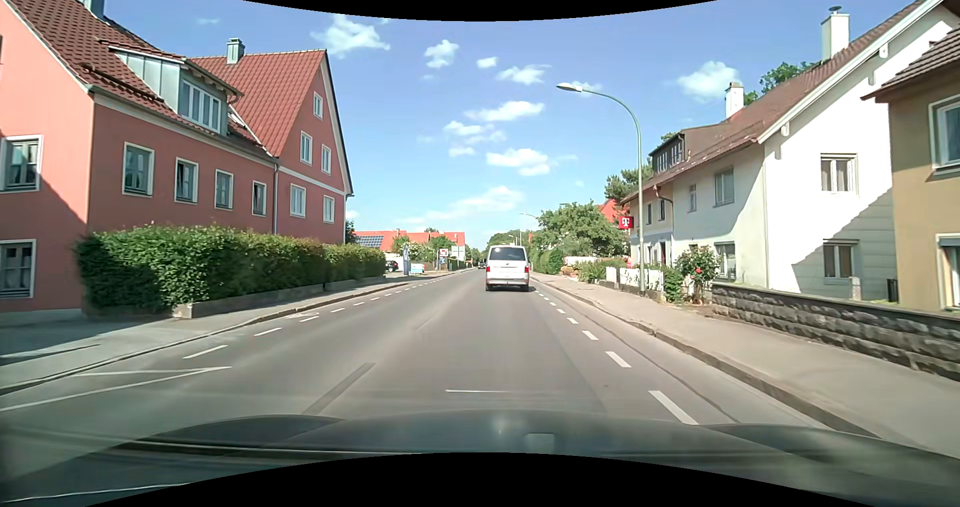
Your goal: Follow the waypoints while adhering to traffic rules and regulations
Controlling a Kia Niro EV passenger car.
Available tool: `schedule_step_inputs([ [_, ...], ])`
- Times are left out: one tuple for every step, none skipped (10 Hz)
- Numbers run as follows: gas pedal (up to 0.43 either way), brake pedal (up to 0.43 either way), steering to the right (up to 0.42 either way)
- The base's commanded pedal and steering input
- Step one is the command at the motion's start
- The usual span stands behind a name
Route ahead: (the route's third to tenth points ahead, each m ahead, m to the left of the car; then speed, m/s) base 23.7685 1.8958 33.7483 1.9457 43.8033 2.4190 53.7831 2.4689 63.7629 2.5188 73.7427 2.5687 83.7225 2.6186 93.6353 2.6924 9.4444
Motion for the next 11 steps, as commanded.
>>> schedule_step_inputs([
  [0.087, 0.006, 0.002],
  [0.079, 0.006, 0.002],
  [0.079, 0.006, 0.001],
  [0.079, 0.006, 0.001],
  [0.079, 0.006, 0.001],
  [0.079, 0.006, 0.002],
  [0.079, 0.006, 0.001],
  [0.079, 0.006, 0.001],
  [0.079, 0.006, 0.001],
  [0.059, 0.006, 0.000],
  [0.020, 0.006, -0.005],
])
